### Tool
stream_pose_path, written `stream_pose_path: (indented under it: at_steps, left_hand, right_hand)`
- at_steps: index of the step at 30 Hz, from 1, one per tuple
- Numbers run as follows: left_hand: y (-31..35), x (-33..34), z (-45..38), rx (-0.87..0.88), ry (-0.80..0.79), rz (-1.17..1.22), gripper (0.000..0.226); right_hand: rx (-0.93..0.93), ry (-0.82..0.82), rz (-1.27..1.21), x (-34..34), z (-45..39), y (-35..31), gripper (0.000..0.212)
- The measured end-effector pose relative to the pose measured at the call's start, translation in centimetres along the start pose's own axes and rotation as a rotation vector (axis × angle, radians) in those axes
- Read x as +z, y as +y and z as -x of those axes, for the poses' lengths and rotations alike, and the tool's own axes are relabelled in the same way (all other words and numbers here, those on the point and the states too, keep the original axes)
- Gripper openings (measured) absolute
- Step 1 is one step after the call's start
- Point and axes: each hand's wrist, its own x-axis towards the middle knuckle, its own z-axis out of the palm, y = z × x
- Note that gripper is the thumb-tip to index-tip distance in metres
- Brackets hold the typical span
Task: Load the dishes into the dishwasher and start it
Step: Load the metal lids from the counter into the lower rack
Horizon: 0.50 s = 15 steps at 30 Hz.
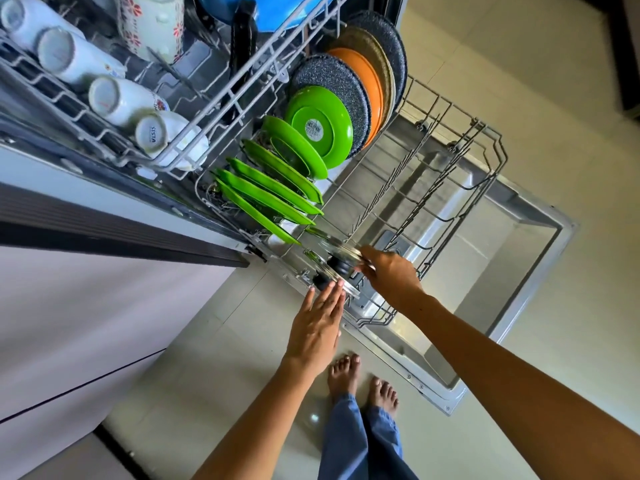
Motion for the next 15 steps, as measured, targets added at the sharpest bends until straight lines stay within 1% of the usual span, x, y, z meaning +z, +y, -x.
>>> stream_pose_path:
  at_steps: [2,4,7,8,12,15]
  left_hand:
    - [0.1,0.1,0.1,-0.014,0.01,0.031,0.084]
    - [0.3,0.0,0.3,-0.029,0.031,0.077,0.077]
    - [0.6,-1.0,0.7,-0.048,0.11,0.15,0.051]
    - [0.8,-1.7,0.9,-0.075,0.142,0.176,0.046]
    - [1.0,-5.3,3.0,-0.209,0.245,0.244,0.049]
    - [1.1,-8.8,6.4,-0.31,0.317,0.256,0.047]
  right_hand:
    - [0.026,0.014,-0.05,-0.3,0.5,0.0,0.024]
    - [0.034,0.077,-0.091,-0.6,1.5,0.2,0.032]
    - [0.039,0.18,-0.09,-1.2,3.8,0.0,0.033]
    - [0.04,0.21,-0.082,-1.4,4.8,-0.3,0.032]
    - [-0.065,0.298,-0.112,-1.8,8.5,-2.8,0.026]
    - [-0.159,0.285,-0.122,-2.0,11.4,-5.7,0.028]
